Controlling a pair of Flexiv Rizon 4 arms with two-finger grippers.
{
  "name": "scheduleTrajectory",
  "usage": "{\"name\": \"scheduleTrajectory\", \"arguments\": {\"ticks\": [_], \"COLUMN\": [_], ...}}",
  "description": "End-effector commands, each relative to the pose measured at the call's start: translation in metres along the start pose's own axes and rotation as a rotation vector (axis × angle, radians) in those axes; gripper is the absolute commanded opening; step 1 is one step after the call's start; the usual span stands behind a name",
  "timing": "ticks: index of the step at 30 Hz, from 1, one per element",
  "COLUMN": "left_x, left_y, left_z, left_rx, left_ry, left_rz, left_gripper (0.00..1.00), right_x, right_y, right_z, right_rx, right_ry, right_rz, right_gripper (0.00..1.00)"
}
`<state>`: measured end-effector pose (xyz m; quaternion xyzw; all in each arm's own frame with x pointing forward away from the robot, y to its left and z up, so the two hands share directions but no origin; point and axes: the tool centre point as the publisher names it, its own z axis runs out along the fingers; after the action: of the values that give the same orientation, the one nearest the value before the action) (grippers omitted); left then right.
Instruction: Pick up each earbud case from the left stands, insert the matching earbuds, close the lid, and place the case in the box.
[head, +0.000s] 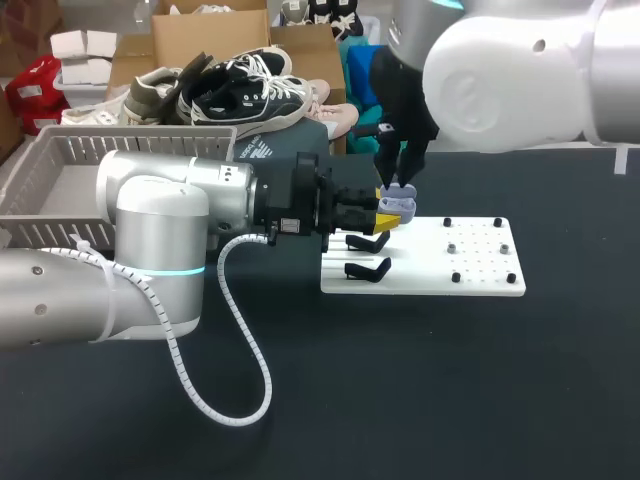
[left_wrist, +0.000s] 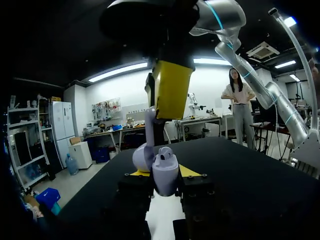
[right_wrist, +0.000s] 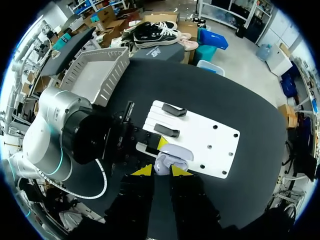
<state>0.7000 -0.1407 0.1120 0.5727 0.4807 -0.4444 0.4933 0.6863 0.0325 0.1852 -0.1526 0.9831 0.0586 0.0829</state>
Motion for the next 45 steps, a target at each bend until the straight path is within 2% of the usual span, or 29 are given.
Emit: {"name": "scheduleTrajectory", "arguments": {"ticks": [1, 9, 22, 26, 45], "left_x": [0.000, 0.000, 0.000, -0.001, -0.005], "left_y": [-0.001, -0.001, -0.001, 0.001, 0.004], "left_z": [0.000, 0.000, 0.000, -0.001, 0.000], "left_rx": [-0.004, -0.004, -0.004, -0.011, -0.014], "left_ry": [-0.001, -0.001, -0.001, -0.049, -0.097], "left_rz": [0.002, 0.002, 0.002, -0.029, -0.048], "left_gripper": [0.00, 0.00, 0.00, 0.00, 0.00], "right_x": [0.002, 0.005, 0.005, 0.004, 0.003], "right_y": [-0.001, 0.000, 0.000, 0.000, -0.001], "right_z": [0.000, 0.002, 0.010, 0.008, 0.007], "right_rx": [-0.007, -0.090, -0.098, -0.099, -0.086], "right_ry": [-0.005, -0.026, -0.029, -0.039, -0.033], "right_rz": [0.002, -0.022, -0.043, -0.046, -0.063], "right_gripper": [0.00, 0.00, 0.00, 0.00, 0.00]}}
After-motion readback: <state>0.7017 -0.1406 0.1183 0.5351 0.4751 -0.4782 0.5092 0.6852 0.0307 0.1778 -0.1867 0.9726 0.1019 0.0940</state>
